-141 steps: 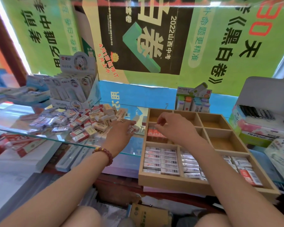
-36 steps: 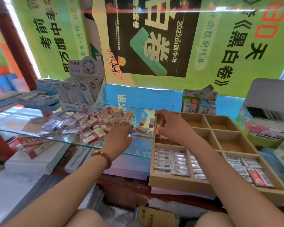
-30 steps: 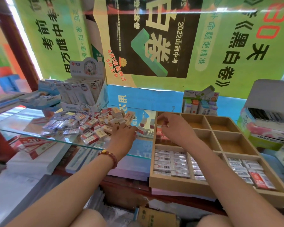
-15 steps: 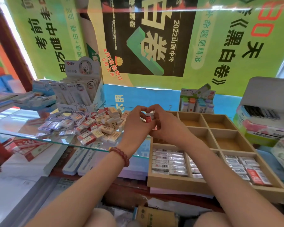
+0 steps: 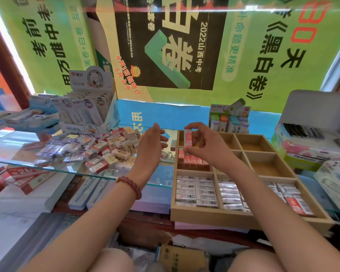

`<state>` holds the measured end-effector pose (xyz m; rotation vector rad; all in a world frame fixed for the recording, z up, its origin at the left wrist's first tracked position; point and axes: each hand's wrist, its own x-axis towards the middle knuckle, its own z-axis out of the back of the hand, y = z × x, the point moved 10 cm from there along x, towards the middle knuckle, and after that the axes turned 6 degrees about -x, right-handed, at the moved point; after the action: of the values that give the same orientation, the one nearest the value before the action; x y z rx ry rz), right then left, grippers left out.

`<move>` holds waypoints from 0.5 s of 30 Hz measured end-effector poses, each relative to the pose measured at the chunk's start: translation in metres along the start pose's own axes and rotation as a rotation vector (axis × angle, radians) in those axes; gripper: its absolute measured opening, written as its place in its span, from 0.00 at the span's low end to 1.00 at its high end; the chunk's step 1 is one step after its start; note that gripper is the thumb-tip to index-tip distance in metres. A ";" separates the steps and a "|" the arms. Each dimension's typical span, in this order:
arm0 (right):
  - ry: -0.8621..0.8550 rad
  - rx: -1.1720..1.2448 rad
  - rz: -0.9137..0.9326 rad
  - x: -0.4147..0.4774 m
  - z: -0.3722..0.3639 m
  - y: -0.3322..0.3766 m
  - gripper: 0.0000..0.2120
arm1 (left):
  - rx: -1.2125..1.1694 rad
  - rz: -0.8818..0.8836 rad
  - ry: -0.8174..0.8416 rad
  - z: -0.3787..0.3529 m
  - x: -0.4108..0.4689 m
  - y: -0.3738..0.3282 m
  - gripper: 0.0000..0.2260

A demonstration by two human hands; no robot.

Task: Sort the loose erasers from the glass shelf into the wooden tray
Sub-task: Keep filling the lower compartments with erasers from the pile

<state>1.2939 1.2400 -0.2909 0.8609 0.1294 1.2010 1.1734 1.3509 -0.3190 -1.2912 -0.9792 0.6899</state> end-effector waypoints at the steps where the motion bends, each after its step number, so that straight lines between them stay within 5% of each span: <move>1: 0.001 -0.001 0.004 0.000 0.000 0.000 0.23 | 0.007 -0.008 -0.001 0.001 0.000 0.000 0.19; 15: 0.195 -0.410 -0.174 -0.002 -0.033 -0.035 0.26 | 0.075 0.002 -0.009 0.017 0.003 0.014 0.20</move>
<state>1.3032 1.2520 -0.3363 0.3655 0.1082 1.0944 1.1612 1.3634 -0.3321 -1.2243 -0.9505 0.7282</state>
